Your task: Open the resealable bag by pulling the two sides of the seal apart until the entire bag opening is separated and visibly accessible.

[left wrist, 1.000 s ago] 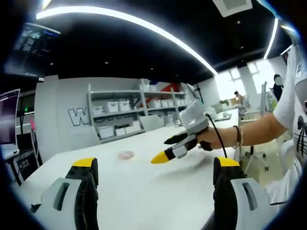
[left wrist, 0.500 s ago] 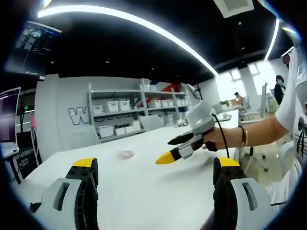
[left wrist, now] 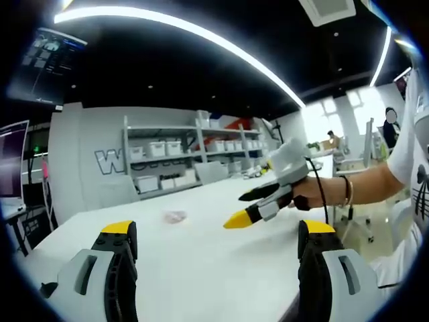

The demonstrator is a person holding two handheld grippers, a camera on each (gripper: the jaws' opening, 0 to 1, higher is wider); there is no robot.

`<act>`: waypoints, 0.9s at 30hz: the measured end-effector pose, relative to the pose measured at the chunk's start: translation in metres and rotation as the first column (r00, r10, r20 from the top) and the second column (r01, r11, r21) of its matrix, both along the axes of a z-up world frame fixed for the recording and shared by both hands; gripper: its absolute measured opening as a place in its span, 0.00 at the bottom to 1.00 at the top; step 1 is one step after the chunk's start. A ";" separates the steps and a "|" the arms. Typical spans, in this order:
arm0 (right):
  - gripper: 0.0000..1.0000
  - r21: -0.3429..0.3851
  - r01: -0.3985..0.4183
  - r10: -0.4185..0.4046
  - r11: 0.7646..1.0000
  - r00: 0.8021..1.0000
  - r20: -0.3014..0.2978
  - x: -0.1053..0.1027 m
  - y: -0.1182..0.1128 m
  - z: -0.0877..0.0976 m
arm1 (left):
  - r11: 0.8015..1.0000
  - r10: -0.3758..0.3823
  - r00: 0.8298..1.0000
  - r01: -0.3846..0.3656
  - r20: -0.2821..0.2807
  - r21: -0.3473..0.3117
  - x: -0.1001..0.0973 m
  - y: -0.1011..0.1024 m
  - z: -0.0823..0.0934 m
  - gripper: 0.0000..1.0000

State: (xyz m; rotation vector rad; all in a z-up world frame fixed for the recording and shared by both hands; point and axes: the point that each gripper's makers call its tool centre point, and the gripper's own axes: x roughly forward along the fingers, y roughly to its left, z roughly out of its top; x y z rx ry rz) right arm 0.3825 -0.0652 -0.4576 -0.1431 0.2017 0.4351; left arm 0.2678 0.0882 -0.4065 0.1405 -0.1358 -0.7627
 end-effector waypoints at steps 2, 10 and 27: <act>0.90 -0.001 0.001 -0.001 1.000 1.000 0.003 0.000 -0.001 0.001 | 1.000 0.000 1.000 0.000 0.003 -0.002 0.000 0.000 0.001 0.99; 0.90 0.008 -0.002 0.002 1.000 1.000 0.009 -0.009 -0.001 0.002 | 1.000 0.003 1.000 -0.003 0.005 -0.006 0.002 0.000 0.002 0.99; 0.90 0.034 0.012 -0.012 0.999 1.000 0.018 -0.027 -0.006 -0.004 | 1.000 0.009 1.000 -0.009 -0.013 -0.021 0.009 0.004 -0.004 0.99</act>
